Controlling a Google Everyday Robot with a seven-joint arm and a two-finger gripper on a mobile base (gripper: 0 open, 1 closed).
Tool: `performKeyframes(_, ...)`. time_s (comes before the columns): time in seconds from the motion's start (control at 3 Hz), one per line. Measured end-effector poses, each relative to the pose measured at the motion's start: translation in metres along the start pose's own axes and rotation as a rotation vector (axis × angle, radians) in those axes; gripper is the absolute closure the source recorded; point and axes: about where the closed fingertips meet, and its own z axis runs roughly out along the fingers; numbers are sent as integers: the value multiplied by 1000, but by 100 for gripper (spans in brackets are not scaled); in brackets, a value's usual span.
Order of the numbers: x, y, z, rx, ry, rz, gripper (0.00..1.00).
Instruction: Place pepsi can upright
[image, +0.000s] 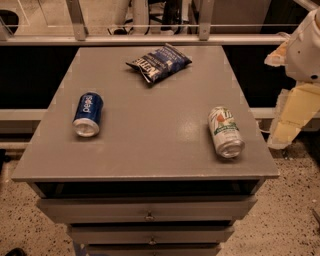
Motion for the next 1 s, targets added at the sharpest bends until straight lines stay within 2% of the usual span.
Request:
performKeyframes(0.33, -2, 0, 1, 0, -2, -1, 0)
performKeyframes(0.67, -43, -4, 17, -4, -35, -23, 0)
performKeyframes(1.0, -113, -1, 35, 5, -74, -49, 0)
